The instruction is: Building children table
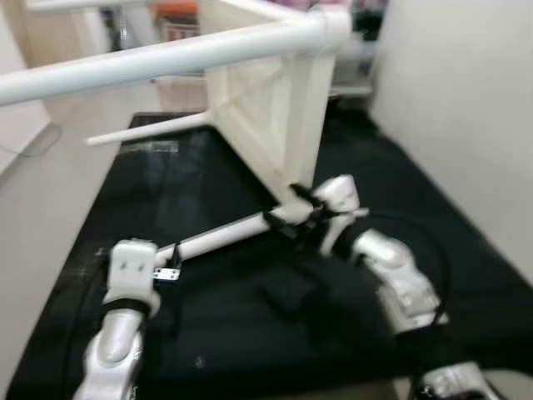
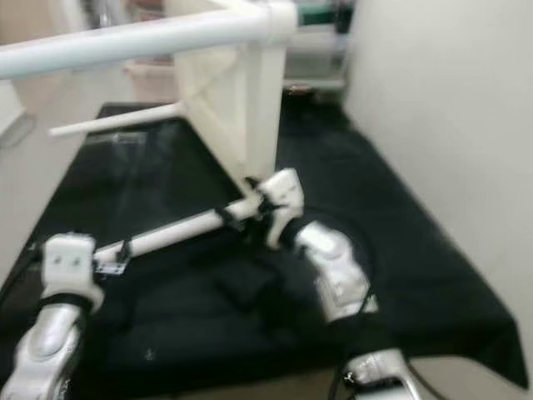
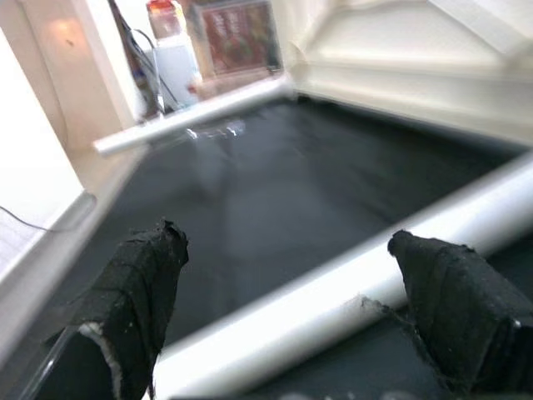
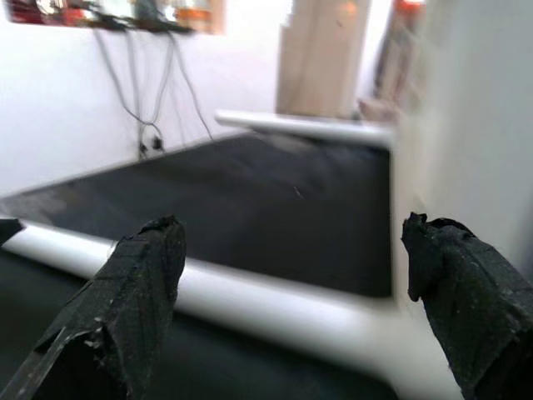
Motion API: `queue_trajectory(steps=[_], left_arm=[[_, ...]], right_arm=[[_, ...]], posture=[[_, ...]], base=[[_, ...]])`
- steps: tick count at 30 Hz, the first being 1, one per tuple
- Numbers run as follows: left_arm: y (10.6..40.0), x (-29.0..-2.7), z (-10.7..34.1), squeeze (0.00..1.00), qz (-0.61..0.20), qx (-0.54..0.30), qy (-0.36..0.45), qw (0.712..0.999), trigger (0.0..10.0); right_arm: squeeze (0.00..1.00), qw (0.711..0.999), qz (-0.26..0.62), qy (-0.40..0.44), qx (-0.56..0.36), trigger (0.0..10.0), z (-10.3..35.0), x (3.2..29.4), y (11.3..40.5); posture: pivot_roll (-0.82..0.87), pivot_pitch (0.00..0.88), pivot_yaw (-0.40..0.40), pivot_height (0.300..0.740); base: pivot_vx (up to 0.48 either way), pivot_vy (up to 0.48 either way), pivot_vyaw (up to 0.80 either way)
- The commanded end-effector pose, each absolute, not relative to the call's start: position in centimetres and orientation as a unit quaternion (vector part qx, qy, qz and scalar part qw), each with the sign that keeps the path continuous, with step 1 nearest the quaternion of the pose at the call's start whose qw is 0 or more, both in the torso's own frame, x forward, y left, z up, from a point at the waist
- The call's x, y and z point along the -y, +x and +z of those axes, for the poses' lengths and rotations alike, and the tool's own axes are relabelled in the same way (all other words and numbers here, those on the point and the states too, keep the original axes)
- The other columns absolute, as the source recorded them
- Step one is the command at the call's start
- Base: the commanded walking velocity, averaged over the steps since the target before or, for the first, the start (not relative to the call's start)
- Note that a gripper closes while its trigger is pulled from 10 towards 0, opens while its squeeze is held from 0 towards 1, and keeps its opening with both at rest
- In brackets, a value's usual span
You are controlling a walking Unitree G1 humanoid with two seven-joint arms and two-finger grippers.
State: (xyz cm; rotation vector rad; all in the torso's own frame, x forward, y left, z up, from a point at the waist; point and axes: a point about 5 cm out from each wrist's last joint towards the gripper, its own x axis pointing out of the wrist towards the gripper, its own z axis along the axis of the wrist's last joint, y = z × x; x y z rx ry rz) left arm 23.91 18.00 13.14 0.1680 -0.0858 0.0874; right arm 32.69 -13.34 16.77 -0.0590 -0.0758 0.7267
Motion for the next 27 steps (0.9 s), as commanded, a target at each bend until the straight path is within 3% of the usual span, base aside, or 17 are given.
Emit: queue_trajectory(steps=[1, 7, 17, 25, 27], left_arm=[[24.0, -18.0, 13.2, 0.00, 0.045, 0.046, 0.079, 0.995, 10.0], [24.3, -17.9, 13.2, 0.00, 0.045, 0.046, 0.078, 0.995, 10.0], [24.5, -17.7, 13.3, 0.00, 0.044, 0.049, 0.076, 0.995, 10.0], [24.4, -17.6, 13.3, 0.00, 0.046, 0.049, 0.073, 0.995, 10.0], [24.4, -17.6, 13.3, 0.00, 0.045, 0.049, 0.073, 0.995, 10.0]], right_arm=[[0.00, 0.942, 0.333, -0.022, 0.034, 10.0, 16.8, 13.8, 33.1], [0.00, 0.981, 0.194, 0.013, 0.008, 10.0, 16.7, 15.5, 36.0], [0.00, 0.972, 0.237, 0.008, -0.001, 10.0, 16.0, 12.3, 37.1], [0.00, 0.978, 0.206, -0.009, -0.014, 10.0, 15.9, 11.8, 38.6], [0.00, 0.987, 0.160, -0.016, -0.023, 10.0, 16.4, 12.1, 39.5]], posture=[[0.04, 0.000, -0.062, 0.740], [0.04, 0.000, -0.061, 0.740], [0.05, 0.000, -0.068, 0.740], [0.07, 0.000, -0.077, 0.740], [0.07, 0.000, -0.079, 0.740]], base=[[0.000, 0.000, 0.00], [0.000, 0.000, 0.00], [0.000, 0.000, 0.00], [0.000, 0.000, 0.00], [0.000, 0.000, 0.00]])
